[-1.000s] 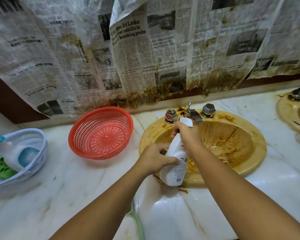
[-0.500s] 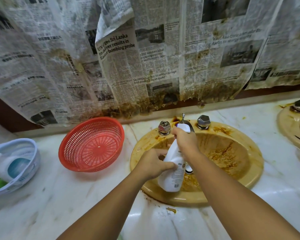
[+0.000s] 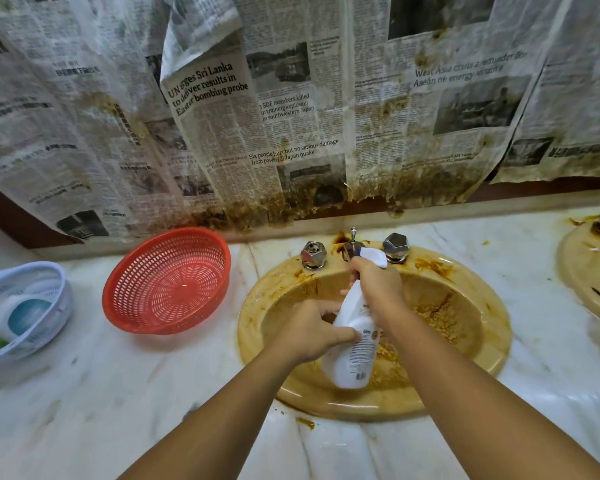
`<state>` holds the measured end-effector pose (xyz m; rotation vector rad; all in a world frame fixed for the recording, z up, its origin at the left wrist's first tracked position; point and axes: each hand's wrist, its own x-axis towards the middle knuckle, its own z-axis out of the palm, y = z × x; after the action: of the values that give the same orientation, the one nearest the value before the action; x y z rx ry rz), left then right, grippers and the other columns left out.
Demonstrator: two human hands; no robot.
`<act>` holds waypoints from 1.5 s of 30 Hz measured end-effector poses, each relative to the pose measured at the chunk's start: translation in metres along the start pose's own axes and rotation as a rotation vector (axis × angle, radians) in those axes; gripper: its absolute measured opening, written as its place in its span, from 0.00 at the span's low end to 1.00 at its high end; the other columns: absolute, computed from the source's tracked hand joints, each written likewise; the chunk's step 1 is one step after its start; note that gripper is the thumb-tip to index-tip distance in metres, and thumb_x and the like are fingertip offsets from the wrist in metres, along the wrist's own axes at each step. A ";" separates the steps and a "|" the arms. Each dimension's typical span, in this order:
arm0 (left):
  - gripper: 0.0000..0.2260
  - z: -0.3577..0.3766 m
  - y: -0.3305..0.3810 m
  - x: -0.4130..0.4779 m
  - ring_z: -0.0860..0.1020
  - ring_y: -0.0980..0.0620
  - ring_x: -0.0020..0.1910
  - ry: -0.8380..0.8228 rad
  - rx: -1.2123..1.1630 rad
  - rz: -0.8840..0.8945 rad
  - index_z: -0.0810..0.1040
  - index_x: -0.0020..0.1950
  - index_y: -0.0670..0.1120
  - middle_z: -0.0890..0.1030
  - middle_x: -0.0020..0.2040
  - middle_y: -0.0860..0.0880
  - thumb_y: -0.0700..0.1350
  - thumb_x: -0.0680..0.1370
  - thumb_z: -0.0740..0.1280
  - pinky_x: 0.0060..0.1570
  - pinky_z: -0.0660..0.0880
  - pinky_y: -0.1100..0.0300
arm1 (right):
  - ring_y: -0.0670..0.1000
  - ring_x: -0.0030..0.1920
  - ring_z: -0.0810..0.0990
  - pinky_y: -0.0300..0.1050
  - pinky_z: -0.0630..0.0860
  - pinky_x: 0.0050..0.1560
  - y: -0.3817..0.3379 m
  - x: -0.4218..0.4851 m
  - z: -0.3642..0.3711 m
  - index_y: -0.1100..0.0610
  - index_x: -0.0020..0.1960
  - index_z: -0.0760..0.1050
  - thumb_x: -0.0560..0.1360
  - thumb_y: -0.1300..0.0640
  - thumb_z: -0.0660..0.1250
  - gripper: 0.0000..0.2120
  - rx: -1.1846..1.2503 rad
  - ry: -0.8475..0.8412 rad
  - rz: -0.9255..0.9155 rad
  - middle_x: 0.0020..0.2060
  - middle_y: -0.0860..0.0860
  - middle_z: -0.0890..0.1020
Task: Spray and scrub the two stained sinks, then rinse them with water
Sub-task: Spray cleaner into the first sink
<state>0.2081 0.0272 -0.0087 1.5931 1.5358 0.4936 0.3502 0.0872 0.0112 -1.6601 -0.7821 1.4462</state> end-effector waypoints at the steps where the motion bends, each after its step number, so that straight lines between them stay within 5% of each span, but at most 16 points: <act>1: 0.16 0.005 0.004 0.001 0.82 0.60 0.48 -0.003 -0.005 -0.012 0.86 0.56 0.60 0.86 0.48 0.61 0.56 0.69 0.77 0.52 0.81 0.50 | 0.58 0.39 0.88 0.56 0.84 0.47 0.000 0.001 -0.005 0.62 0.45 0.81 0.63 0.55 0.69 0.14 -0.013 -0.005 0.001 0.33 0.55 0.86; 9: 0.18 0.033 0.023 0.004 0.82 0.59 0.49 0.015 0.036 -0.065 0.85 0.57 0.62 0.86 0.47 0.61 0.57 0.67 0.75 0.54 0.80 0.49 | 0.62 0.43 0.88 0.57 0.83 0.47 0.009 0.014 -0.037 0.55 0.39 0.76 0.60 0.52 0.70 0.10 0.001 0.021 0.023 0.33 0.55 0.84; 15: 0.16 0.041 0.036 0.007 0.83 0.57 0.47 0.043 0.047 -0.126 0.86 0.56 0.59 0.86 0.45 0.58 0.55 0.69 0.77 0.53 0.81 0.48 | 0.55 0.38 0.85 0.53 0.82 0.50 0.006 0.021 -0.046 0.58 0.37 0.82 0.63 0.53 0.68 0.09 -0.007 -0.081 0.019 0.35 0.52 0.87; 21: 0.16 0.048 0.048 0.012 0.82 0.59 0.49 0.069 0.090 -0.096 0.86 0.57 0.60 0.86 0.48 0.60 0.55 0.69 0.76 0.49 0.80 0.54 | 0.60 0.36 0.84 0.54 0.81 0.45 0.004 0.022 -0.062 0.56 0.38 0.77 0.61 0.49 0.70 0.11 0.056 0.002 -0.002 0.38 0.61 0.86; 27: 0.18 0.065 0.066 0.021 0.81 0.59 0.50 0.046 0.111 -0.066 0.85 0.60 0.59 0.85 0.51 0.59 0.54 0.71 0.77 0.43 0.75 0.60 | 0.51 0.32 0.82 0.48 0.80 0.42 0.000 0.024 -0.089 0.60 0.38 0.83 0.66 0.54 0.68 0.10 0.082 0.015 -0.030 0.35 0.53 0.87; 32: 0.17 0.080 0.082 0.033 0.81 0.57 0.51 0.020 0.141 -0.031 0.85 0.59 0.60 0.85 0.51 0.59 0.54 0.70 0.76 0.48 0.79 0.56 | 0.56 0.35 0.88 0.52 0.81 0.42 -0.003 0.030 -0.115 0.57 0.40 0.76 0.66 0.53 0.70 0.08 0.188 0.079 0.016 0.31 0.55 0.84; 38: 0.16 0.096 0.090 0.039 0.80 0.61 0.49 -0.009 0.146 -0.030 0.86 0.58 0.59 0.85 0.49 0.59 0.53 0.71 0.77 0.49 0.80 0.56 | 0.55 0.33 0.82 0.59 0.82 0.52 0.000 0.032 -0.134 0.56 0.32 0.81 0.62 0.50 0.69 0.10 0.088 0.024 -0.021 0.35 0.53 0.87; 42: 0.16 0.101 0.092 0.038 0.81 0.58 0.50 -0.011 0.125 -0.038 0.85 0.58 0.60 0.86 0.49 0.59 0.54 0.70 0.77 0.52 0.81 0.52 | 0.55 0.35 0.88 0.53 0.82 0.41 0.000 0.033 -0.141 0.55 0.44 0.79 0.64 0.47 0.71 0.14 0.135 0.031 0.024 0.29 0.51 0.84; 45: 0.17 0.102 0.092 0.038 0.82 0.58 0.50 -0.026 0.137 -0.046 0.85 0.59 0.60 0.86 0.50 0.59 0.55 0.70 0.77 0.52 0.81 0.50 | 0.55 0.35 0.88 0.55 0.83 0.45 0.000 0.032 -0.142 0.56 0.45 0.79 0.63 0.47 0.70 0.15 0.132 0.018 0.048 0.28 0.51 0.84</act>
<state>0.3496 0.0436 -0.0046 1.6568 1.6124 0.3474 0.4957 0.0916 0.0010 -1.5986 -0.6264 1.4813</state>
